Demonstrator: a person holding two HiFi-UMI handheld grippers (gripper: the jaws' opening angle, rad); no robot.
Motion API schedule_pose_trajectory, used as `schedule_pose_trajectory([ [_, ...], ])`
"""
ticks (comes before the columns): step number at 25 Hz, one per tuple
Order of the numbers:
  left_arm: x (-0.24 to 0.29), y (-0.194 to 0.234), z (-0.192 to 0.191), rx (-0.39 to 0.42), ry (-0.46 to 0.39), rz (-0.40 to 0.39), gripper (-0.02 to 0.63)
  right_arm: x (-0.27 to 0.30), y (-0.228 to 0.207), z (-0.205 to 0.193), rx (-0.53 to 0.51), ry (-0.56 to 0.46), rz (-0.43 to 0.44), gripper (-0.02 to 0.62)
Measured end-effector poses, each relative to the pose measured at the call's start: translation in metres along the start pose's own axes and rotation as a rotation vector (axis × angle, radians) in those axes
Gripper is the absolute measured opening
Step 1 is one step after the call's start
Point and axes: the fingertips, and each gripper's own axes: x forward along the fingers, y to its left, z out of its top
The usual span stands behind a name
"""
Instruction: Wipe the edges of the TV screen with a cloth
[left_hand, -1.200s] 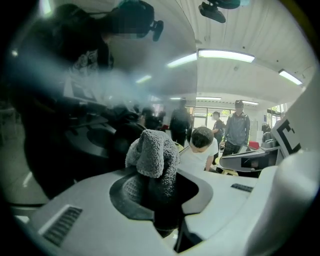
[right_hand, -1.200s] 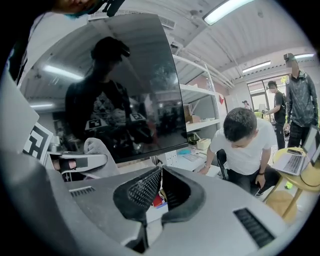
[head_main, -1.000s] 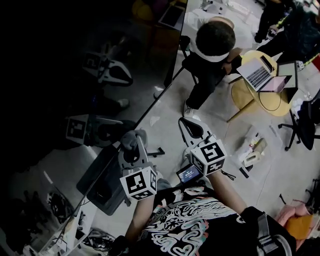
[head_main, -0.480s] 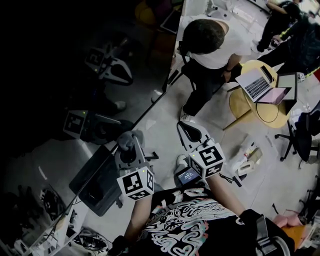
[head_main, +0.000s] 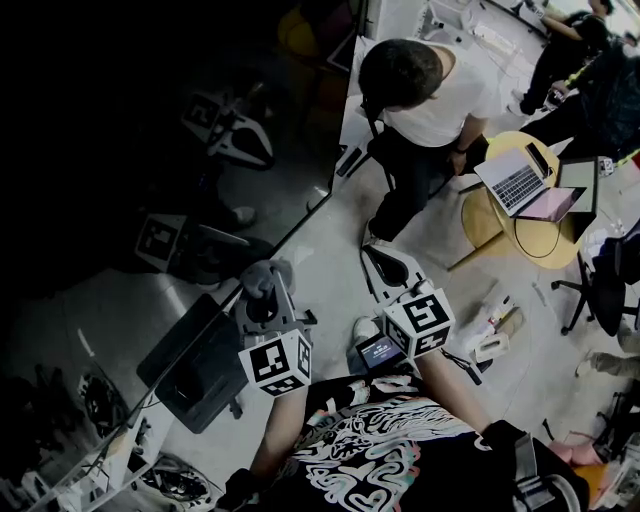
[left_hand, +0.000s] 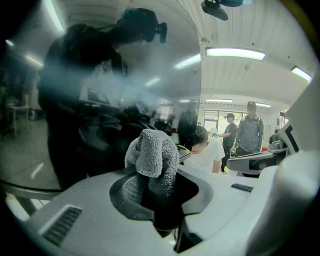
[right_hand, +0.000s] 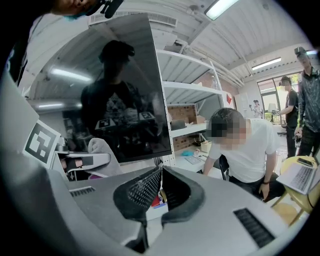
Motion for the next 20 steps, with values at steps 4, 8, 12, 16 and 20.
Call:
schedule_pose_trajectory([
  [4,0.007,-0.006,0.0,-0.006,0.002,-0.003,0.074,0.003,-0.004,0.001,0.007,0.001,0.008,0.029],
  [8,0.02,-0.019,0.001,-0.011,0.008,-0.009,0.073,0.006,-0.016,0.001,0.008,0.006,0.021,0.029],
  [12,0.029,-0.026,0.003,-0.009,0.015,-0.013,0.074,0.011,-0.027,0.004,0.013,0.011,0.023,0.029],
  [16,0.036,-0.033,0.005,-0.009,0.016,-0.008,0.074,0.014,-0.035,0.01,0.011,0.004,0.035,0.029],
  [20,0.045,-0.042,0.005,-0.011,0.025,-0.008,0.073,0.017,-0.048,0.011,0.015,0.007,0.04,0.029],
])
